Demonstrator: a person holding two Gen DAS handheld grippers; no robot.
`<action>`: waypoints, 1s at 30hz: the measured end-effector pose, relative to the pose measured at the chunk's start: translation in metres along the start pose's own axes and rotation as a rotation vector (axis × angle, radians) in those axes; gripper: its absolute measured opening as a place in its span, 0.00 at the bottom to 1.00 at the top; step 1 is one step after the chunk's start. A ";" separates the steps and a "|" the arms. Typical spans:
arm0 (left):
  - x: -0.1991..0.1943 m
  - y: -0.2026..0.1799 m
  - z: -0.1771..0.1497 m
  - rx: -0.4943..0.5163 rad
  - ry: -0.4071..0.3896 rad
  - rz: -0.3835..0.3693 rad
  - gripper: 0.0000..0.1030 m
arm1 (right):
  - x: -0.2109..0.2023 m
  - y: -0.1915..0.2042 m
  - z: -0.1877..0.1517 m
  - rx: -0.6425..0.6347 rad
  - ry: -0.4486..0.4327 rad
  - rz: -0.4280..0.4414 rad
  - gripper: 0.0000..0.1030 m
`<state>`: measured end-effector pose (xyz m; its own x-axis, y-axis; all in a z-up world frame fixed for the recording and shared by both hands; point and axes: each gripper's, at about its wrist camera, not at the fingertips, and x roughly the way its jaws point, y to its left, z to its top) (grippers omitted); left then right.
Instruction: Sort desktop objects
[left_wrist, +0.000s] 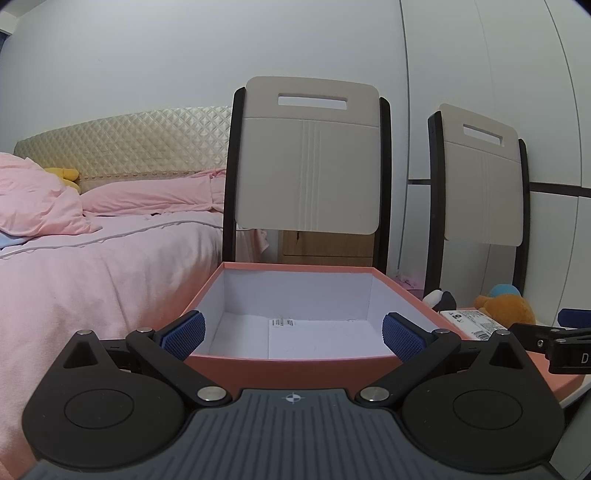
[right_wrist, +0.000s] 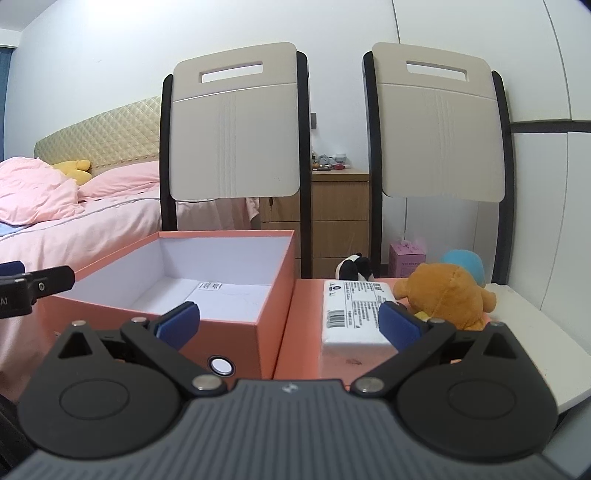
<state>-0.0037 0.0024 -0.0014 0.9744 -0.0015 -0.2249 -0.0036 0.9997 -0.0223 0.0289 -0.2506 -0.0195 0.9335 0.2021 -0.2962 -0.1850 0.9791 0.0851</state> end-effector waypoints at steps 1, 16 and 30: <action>0.000 0.000 0.000 0.003 -0.001 0.003 1.00 | 0.000 -0.001 0.000 0.000 -0.001 0.001 1.00; -0.001 -0.003 0.003 -0.001 -0.002 0.001 1.00 | 0.007 0.001 -0.002 -0.012 0.004 -0.009 1.00; 0.002 -0.007 0.001 0.018 -0.062 0.023 1.00 | 0.001 0.002 -0.006 0.009 -0.004 -0.016 1.00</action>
<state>-0.0017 -0.0044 -0.0005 0.9862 0.0219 -0.1640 -0.0223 0.9998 -0.0004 0.0274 -0.2484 -0.0257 0.9376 0.1861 -0.2938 -0.1670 0.9819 0.0890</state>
